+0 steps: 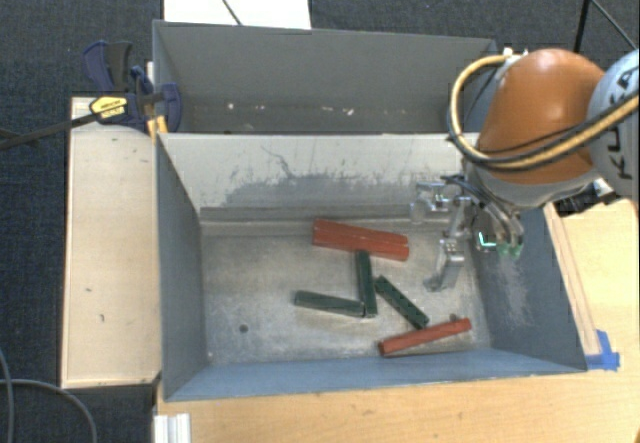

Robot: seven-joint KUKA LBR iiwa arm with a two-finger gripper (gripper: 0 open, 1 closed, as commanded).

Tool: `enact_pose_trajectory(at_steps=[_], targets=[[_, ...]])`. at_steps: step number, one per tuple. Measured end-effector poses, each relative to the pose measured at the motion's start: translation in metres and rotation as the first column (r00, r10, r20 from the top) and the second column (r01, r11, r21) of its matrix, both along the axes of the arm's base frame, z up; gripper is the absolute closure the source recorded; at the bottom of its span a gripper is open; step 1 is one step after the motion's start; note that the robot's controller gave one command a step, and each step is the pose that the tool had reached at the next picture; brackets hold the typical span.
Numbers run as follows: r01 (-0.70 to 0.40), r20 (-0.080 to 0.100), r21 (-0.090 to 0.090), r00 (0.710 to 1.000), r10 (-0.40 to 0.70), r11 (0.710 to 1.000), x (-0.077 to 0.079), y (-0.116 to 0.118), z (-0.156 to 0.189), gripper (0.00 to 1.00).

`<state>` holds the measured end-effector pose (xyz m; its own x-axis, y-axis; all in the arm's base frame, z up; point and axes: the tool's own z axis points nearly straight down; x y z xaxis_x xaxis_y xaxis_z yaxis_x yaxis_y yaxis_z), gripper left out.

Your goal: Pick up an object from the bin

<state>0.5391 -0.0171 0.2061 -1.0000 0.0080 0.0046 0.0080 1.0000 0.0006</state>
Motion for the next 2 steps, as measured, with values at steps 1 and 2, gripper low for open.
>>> enact_pose_trajectory(at_steps=[1,2], targets=[[-0.135,-0.001,0.002,0.991,0.135,0.991,-0.023,0.065,-0.140,0.00],[-0.088,0.010,0.002,0.996,0.088,0.996,-0.039,0.108,-0.104,0.00]])
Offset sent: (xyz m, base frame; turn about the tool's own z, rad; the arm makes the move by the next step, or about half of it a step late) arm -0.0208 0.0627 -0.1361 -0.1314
